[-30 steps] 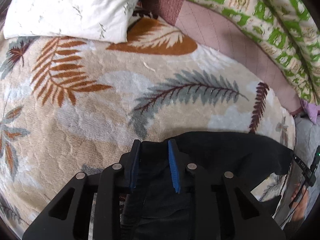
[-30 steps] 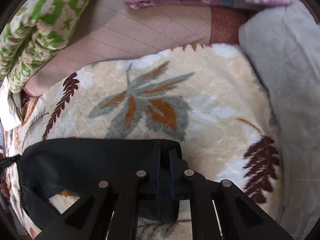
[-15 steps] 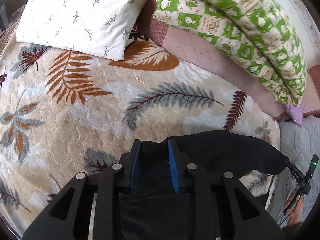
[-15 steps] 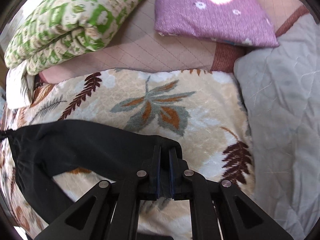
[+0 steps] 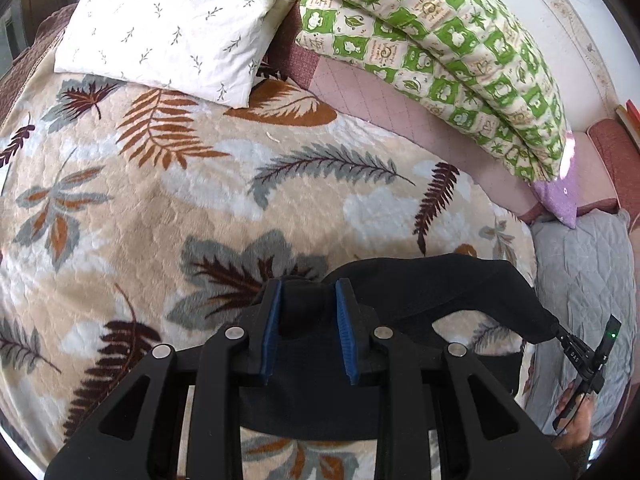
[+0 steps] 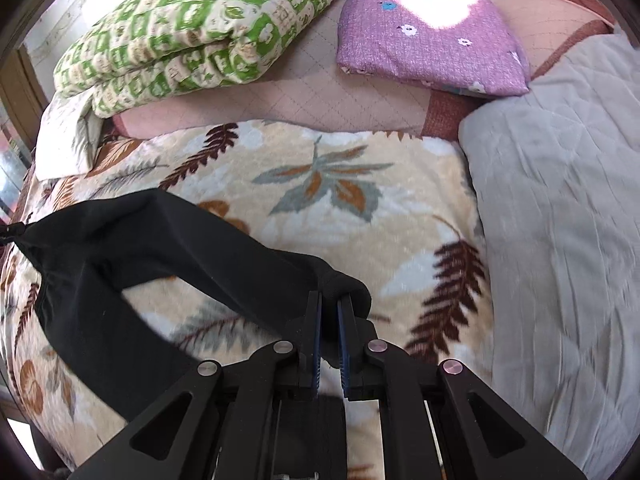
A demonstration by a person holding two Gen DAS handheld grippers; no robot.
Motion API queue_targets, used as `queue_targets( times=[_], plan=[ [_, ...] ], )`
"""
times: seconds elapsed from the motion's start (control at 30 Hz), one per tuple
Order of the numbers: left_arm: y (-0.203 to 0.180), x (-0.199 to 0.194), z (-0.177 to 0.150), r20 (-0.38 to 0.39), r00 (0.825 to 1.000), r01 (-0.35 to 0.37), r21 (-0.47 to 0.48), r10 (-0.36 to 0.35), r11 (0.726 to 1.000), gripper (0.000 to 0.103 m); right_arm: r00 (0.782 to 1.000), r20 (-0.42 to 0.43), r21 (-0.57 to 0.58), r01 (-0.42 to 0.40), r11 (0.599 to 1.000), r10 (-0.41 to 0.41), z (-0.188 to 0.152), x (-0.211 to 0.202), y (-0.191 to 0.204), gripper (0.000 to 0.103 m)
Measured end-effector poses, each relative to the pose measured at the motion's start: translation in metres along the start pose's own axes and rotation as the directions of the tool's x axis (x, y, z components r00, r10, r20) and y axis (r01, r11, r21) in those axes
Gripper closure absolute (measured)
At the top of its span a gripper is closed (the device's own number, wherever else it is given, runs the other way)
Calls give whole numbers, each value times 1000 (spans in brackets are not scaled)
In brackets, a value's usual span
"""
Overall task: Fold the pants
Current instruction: 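Lift the waistband with both grippers and fold it over toward the leg hems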
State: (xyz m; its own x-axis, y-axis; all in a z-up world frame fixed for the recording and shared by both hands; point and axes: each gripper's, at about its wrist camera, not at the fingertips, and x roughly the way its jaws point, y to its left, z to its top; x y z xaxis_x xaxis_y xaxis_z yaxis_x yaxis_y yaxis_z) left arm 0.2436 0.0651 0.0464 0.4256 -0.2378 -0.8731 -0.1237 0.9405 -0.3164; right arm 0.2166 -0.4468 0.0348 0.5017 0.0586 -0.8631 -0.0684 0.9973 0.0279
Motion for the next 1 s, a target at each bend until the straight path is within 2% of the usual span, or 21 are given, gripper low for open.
queue_targets(
  times=[0.27, 0.4, 0.5, 0.63, 0.77, 0.9, 1.0],
  plan=[
    [12, -8, -49, -37, 999, 31, 26, -30, 999, 79, 1000, -10, -15, -12, 1000, 11, -56, -17, 0, 96],
    [22, 0, -76, -75, 996, 41, 35, -38, 999, 79, 999, -21, -16, -37, 999, 37, -87, -18, 1, 96],
    [39, 10, -94, -110, 993, 47, 7, -46, 999, 79, 998, -35, -24, -55, 998, 55, -110, -16, 4, 96],
    [60, 21, -107, -150, 988, 43, -34, -47, 999, 79, 996, -50, -28, -69, 997, 68, -132, -13, 4, 97],
    [70, 26, -113, -167, 985, 29, -36, -35, 999, 79, 996, -58, 24, -71, 997, 72, -147, -11, -11, 96],
    [73, 27, -111, -179, 984, 17, -9, -19, 1000, 79, 996, -60, 83, -67, 994, 72, -155, -7, -27, 97],
    [72, 32, -113, -195, 980, -19, 47, 28, 999, 79, 995, -74, 102, -56, 993, 63, -158, -3, -33, 97]
  ],
)
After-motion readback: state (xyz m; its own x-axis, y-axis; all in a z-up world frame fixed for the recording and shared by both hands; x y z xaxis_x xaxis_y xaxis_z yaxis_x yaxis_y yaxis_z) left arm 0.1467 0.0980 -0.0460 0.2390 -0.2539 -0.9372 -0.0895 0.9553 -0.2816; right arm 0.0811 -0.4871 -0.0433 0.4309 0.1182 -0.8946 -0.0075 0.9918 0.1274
